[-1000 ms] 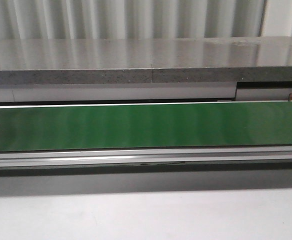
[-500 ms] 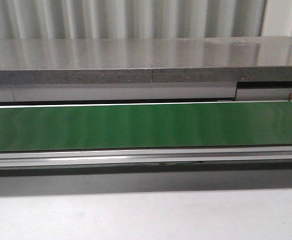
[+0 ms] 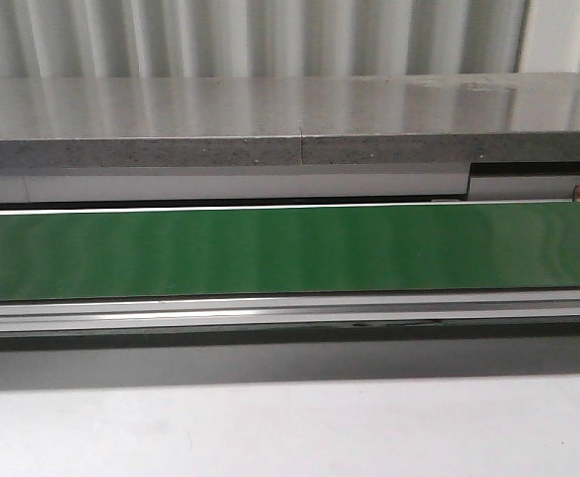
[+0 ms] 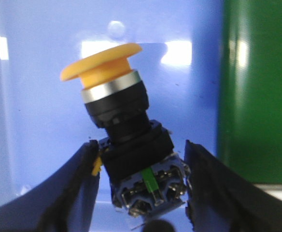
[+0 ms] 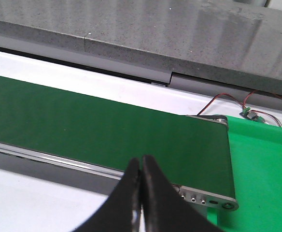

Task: Move button from right to left
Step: 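Lift the button with the left gripper and move it over the blue tray, then lower the button into the blue tray and open the left gripper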

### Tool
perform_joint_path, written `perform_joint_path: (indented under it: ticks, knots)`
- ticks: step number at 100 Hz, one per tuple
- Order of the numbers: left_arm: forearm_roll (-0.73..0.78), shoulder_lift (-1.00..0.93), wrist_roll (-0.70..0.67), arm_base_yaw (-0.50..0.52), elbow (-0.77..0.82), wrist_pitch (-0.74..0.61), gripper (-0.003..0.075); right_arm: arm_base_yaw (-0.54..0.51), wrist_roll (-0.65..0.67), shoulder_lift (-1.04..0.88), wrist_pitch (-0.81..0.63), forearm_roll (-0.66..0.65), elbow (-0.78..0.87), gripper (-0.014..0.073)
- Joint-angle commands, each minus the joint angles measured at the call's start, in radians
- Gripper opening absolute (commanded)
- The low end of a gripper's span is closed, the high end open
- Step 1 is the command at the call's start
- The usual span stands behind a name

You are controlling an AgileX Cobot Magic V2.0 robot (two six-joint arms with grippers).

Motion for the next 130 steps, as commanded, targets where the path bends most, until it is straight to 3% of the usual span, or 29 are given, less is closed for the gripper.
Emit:
perform_joint_path:
  ticks: [1, 29, 63, 75, 87, 94, 130]
  knots:
    - [-0.019, 0.005, 0.004, 0.013, -0.021, -0.049, 0.0113, 0.001, -0.007, 0.012, -0.077, 0.002, -0.022, -0.0067]
    - [-0.012, 0.126, 0.004, 0.013, -0.021, -0.165, 0.0113, 0.001, -0.007, 0.012, -0.077, 0.002, -0.022, -0.0067]
    - [0.051, 0.177, 0.004, 0.013, -0.021, -0.189, 0.0118, 0.001, -0.007, 0.012, -0.076, 0.002, -0.022, -0.0067]
    - [0.057, 0.177, 0.004, 0.013, -0.021, -0.191, 0.0206, 0.001, -0.007, 0.012, -0.076, 0.002, -0.022, -0.0067]
    - [0.059, 0.177, 0.004, 0.013, -0.021, -0.193, 0.0423, 0.001, -0.007, 0.012, -0.076, 0.002, -0.022, -0.0067]
    - [0.068, 0.177, 0.004, 0.013, -0.021, -0.196, 0.0498, 0.001, -0.007, 0.012, -0.076, 0.002, -0.022, -0.0067]
    - [0.065, 0.062, -0.006, 0.013, -0.021, -0.209, 0.0443, 0.001, -0.007, 0.012, -0.076, 0.002, -0.022, -0.0067]
